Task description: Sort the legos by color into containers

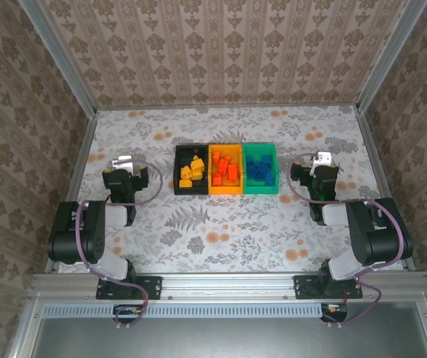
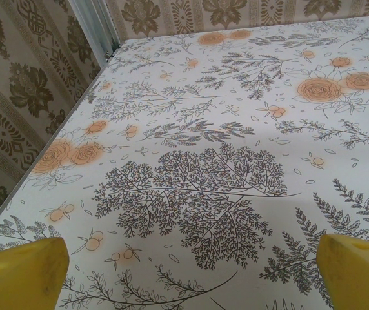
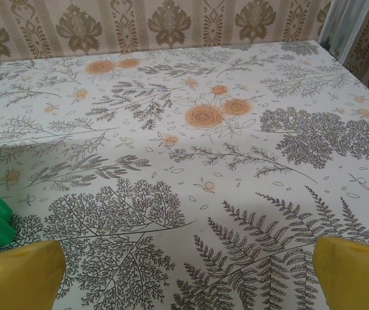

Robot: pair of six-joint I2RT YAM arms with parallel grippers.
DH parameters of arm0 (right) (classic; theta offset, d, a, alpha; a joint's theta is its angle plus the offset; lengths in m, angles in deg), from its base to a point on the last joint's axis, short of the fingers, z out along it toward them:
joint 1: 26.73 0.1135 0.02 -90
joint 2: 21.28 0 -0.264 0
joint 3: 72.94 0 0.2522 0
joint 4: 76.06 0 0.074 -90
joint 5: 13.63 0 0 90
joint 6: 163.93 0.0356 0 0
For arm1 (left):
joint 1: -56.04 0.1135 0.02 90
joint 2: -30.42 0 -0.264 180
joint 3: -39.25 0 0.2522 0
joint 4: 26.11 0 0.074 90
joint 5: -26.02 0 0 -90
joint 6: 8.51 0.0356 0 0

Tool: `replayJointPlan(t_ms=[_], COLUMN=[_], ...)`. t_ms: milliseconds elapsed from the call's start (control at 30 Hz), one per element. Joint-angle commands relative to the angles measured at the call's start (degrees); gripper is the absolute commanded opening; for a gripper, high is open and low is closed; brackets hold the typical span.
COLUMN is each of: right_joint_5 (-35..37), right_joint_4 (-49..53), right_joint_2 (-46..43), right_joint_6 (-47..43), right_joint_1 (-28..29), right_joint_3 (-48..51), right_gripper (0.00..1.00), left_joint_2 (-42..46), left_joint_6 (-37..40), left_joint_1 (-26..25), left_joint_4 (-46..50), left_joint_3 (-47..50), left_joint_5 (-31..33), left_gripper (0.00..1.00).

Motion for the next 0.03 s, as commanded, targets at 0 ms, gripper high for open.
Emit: replayJointPlan(t_ms=[0], right_joint_5=[-0.9], right_joint_4=[-1.6], right_joint_2=[0.3], right_joint_6=[-0.2], right_joint_1=[-0.1], right_joint_3=[0.5], right_gripper=[1.0], left_joint_2=[-0.2], left_joint_6=[-0.9], left_joint_1=[0.0], left_joint_4=[-1.7], left_joint_3=[0.2], left_joint_5=[-0.2], left_gripper=[1.0])
